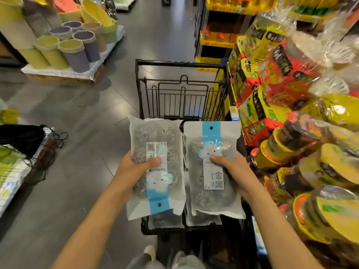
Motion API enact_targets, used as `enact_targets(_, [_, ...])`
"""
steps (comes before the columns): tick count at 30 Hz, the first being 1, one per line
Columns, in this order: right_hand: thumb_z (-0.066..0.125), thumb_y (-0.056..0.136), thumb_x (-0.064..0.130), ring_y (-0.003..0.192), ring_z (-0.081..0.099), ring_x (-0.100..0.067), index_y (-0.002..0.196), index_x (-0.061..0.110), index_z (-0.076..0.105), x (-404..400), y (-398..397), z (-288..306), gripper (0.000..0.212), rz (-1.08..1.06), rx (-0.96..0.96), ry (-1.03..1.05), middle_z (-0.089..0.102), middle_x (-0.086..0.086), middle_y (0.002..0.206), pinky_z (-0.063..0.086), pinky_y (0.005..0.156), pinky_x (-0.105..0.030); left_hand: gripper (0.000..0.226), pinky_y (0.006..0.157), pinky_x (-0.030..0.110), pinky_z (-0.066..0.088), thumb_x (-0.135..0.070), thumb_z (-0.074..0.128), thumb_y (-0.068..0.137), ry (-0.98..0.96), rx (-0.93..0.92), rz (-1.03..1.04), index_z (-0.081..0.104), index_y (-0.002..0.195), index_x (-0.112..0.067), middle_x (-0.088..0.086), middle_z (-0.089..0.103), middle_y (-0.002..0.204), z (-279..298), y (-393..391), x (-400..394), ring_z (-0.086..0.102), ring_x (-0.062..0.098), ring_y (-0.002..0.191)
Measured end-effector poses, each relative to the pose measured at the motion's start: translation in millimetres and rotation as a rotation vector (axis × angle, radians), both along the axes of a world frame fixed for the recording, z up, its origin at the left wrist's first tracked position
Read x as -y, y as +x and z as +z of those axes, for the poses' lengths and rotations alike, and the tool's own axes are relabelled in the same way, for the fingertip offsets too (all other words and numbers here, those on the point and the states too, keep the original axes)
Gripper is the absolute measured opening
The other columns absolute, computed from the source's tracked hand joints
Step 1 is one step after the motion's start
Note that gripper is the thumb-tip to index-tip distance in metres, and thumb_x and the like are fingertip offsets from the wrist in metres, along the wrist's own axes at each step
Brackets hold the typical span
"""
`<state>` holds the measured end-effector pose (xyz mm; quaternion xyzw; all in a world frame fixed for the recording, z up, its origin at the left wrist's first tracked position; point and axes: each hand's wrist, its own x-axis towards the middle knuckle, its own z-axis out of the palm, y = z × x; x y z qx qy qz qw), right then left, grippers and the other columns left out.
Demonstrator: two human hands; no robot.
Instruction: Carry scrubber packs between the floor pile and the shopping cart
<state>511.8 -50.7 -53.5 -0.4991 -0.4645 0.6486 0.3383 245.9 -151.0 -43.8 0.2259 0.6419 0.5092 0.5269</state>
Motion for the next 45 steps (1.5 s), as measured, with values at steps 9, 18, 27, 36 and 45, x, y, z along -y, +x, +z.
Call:
enact_targets(9, [0.078, 0.088, 0.008, 0.106, 0.075, -0.024, 0.126, 0.017, 0.066, -12.4, 8.2, -118.4, 0.041, 0.052, 0.204, -0.099, 0.078, -0.003, 0.115, 0.057, 0.096, -0.046, 0.056, 0.096, 0.056, 0.056, -0.020, 0.087, 0.068, -0.045, 0.026, -0.067, 0.068, 0.120, -0.019, 0.005, 0.079, 0.110, -64.3, -4.4, -22.0, 0.076, 0.028, 0.103])
enact_targets(18, [0.083, 0.084, 0.023, 0.098, 0.075, -0.010, 0.121, 0.022, 0.071, -20.7, -8.1, -249.2, 0.039, 0.175, 0.439, -0.145, 0.079, 0.004, 0.107, 0.059, 0.096, -0.041, 0.064, 0.091, 0.050, 0.060, -0.023, 0.087, 0.061, -0.133, 0.021, -0.013, 0.068, 0.122, -0.017, 0.002, 0.080, 0.107, -139.9, -9.3, -10.8, 0.077, 0.024, 0.099])
enact_targets(27, [0.080, 0.078, 0.055, 0.115, 0.059, -0.032, 0.133, 0.013, 0.047, -12.9, -5.4, -294.9, 0.076, 0.051, 1.017, 0.019, 0.060, -0.009, 0.124, 0.053, 0.094, -0.047, 0.057, 0.064, 0.030, 0.063, -0.013, 0.083, 0.063, -0.184, 0.037, 0.005, 0.069, 0.118, -0.012, 0.004, 0.081, 0.101, -172.9, 1.9, 4.2, 0.079, 0.023, 0.088])
enact_targets(36, [0.072, 0.090, 0.039, 0.126, 0.050, -0.035, 0.141, 0.012, 0.051, -30.4, -7.1, -245.1, 0.061, 0.302, 1.198, 0.513, 0.054, -0.013, 0.138, 0.044, 0.104, -0.047, 0.048, 0.065, 0.031, 0.063, -0.007, 0.085, 0.072, -0.221, 0.022, 0.007, 0.069, 0.116, -0.016, 0.002, 0.081, 0.098, -166.4, 11.6, -1.9, 0.079, 0.020, 0.086])
enact_targets(45, [0.022, 0.082, 0.077, 0.155, 0.021, -0.037, 0.159, 0.013, 0.032, -26.6, 2.7, -188.1, 0.101, 0.561, 1.257, 0.651, 0.027, -0.016, 0.166, 0.018, 0.127, -0.049, 0.055, 0.087, 0.046, 0.062, -0.015, 0.090, 0.074, -0.374, -0.165, -0.178, 0.061, 0.121, -0.015, 0.005, 0.077, 0.108, -233.0, 26.5, -16.8, 0.074, 0.028, 0.104])
